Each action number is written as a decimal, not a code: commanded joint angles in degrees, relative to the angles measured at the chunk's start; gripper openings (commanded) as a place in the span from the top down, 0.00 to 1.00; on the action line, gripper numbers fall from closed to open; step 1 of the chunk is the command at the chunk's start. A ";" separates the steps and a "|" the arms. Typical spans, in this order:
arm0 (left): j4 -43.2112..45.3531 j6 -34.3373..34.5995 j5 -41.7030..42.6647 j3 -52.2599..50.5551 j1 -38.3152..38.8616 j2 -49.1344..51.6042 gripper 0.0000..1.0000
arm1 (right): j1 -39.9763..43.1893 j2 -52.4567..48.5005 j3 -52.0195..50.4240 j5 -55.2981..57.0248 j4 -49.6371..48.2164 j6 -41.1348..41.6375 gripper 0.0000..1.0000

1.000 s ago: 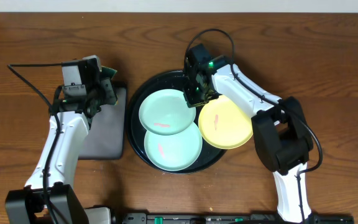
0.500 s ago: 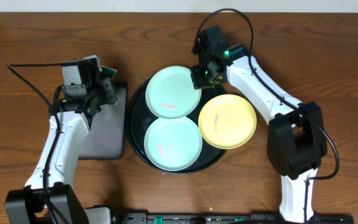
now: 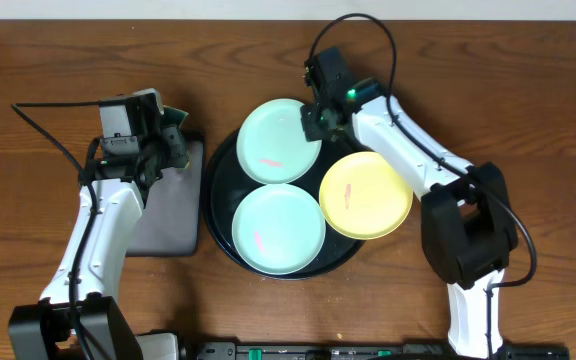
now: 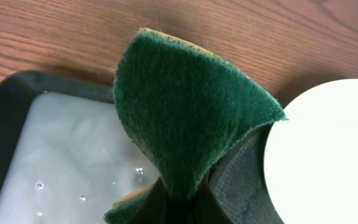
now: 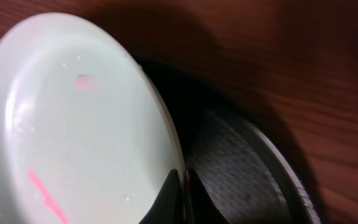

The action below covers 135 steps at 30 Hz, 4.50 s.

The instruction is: Clean dirty plates on tray and stack at the side

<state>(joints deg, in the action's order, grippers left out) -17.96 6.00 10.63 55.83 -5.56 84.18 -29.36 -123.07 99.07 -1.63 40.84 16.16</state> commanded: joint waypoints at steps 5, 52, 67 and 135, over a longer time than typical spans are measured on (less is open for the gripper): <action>0.28 0.33 0.57 -0.37 -0.09 -0.26 0.92 | -2.78 -1.07 -7.50 4.61 -3.32 8.52 0.98; 0.35 0.33 0.57 -0.37 -0.09 -0.26 0.92 | 1.53 6.95 2.51 6.88 -0.04 5.97 0.99; 0.50 0.33 0.72 -0.37 -0.09 -0.26 0.92 | -2.34 0.50 -5.97 10.36 -3.45 24.57 0.99; -2.45 5.66 -4.24 11.37 15.76 14.40 0.93 | 2.95 3.06 -17.94 -10.88 -19.17 -5.49 0.99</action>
<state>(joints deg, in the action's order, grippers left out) -20.95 13.06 7.11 66.37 9.98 98.50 -26.06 -121.38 81.14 -12.05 21.41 9.39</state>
